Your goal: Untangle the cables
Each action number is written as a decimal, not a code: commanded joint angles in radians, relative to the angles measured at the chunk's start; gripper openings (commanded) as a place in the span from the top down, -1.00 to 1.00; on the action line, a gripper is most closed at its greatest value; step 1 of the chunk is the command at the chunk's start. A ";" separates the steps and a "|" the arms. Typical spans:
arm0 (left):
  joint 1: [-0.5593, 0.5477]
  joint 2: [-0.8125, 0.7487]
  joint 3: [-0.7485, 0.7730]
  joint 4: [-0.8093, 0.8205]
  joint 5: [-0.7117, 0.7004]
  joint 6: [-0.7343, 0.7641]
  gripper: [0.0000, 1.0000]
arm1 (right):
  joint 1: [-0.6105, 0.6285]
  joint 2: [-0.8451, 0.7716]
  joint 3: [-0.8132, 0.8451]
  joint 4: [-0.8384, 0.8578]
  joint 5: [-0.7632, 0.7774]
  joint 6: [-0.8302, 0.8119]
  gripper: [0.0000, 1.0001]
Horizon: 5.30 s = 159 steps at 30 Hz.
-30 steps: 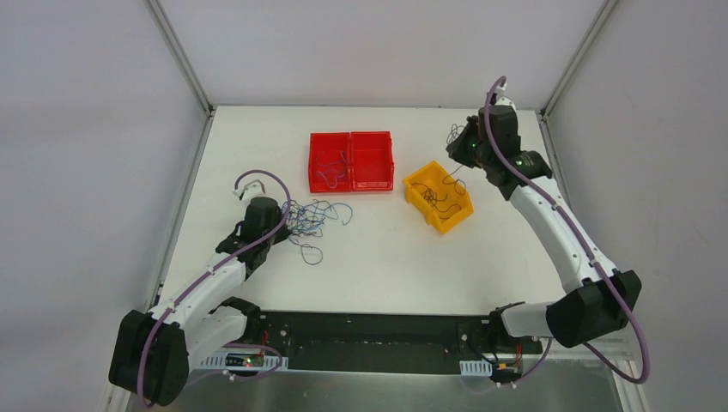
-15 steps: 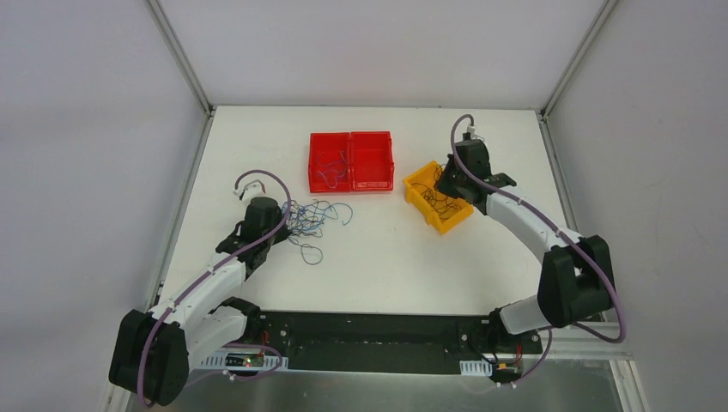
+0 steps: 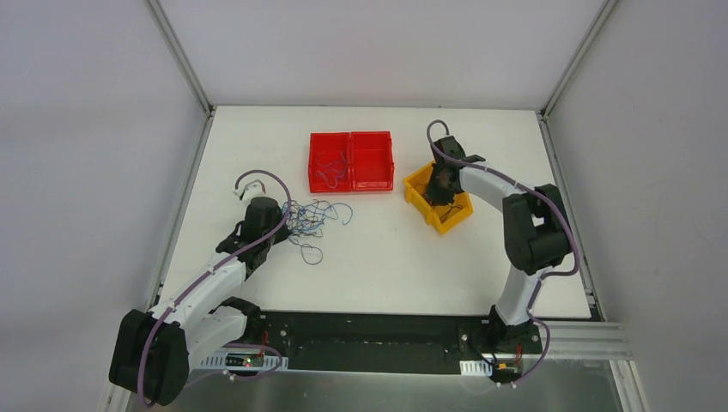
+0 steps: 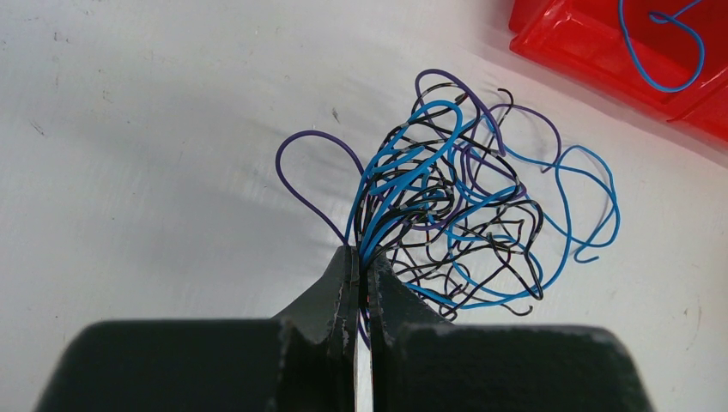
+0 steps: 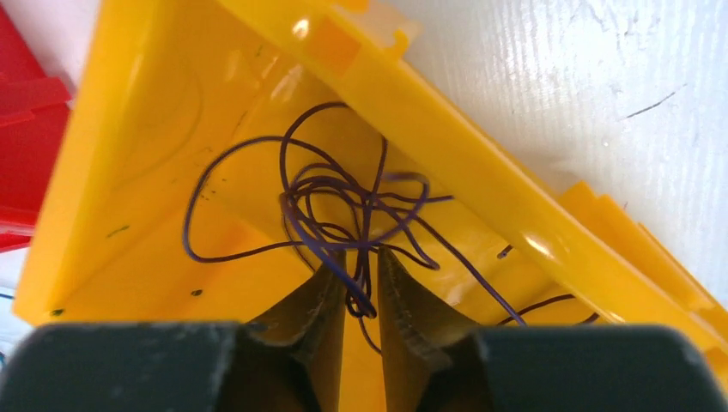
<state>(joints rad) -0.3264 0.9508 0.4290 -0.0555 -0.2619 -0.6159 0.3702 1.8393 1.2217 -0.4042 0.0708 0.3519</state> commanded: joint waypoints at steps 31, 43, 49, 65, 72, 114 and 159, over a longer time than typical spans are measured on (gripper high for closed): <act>-0.020 0.011 -0.149 0.662 0.807 0.081 1.00 | 0.356 -0.551 -0.322 0.188 -0.299 -0.176 -0.72; -0.020 -0.016 -0.153 0.656 0.796 0.088 1.00 | 0.442 -0.485 -0.504 0.455 -0.241 -0.215 -0.93; -0.020 -0.037 -0.159 0.660 0.802 0.089 1.00 | 0.444 -0.464 -0.576 0.579 -0.171 -0.199 -0.86; -0.022 -0.064 -0.144 0.561 0.697 0.106 1.00 | 0.458 -0.412 -0.597 0.654 -0.058 -0.160 0.85; -0.020 -0.138 -0.137 0.364 0.390 0.102 1.00 | 0.430 -0.608 -0.651 0.530 0.248 -0.040 1.00; -0.020 -0.125 -0.089 0.168 0.053 0.055 1.00 | 0.479 -0.667 -0.322 0.083 -0.189 -0.239 -0.65; -0.020 -0.447 -0.242 0.302 0.093 0.042 1.00 | 0.552 0.066 0.103 -0.161 0.166 -0.140 0.36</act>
<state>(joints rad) -0.3515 0.5053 0.1776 0.2058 -0.1329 -0.5617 0.9146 1.9480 1.3491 -0.5140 0.1997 0.1757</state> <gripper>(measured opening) 0.022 0.484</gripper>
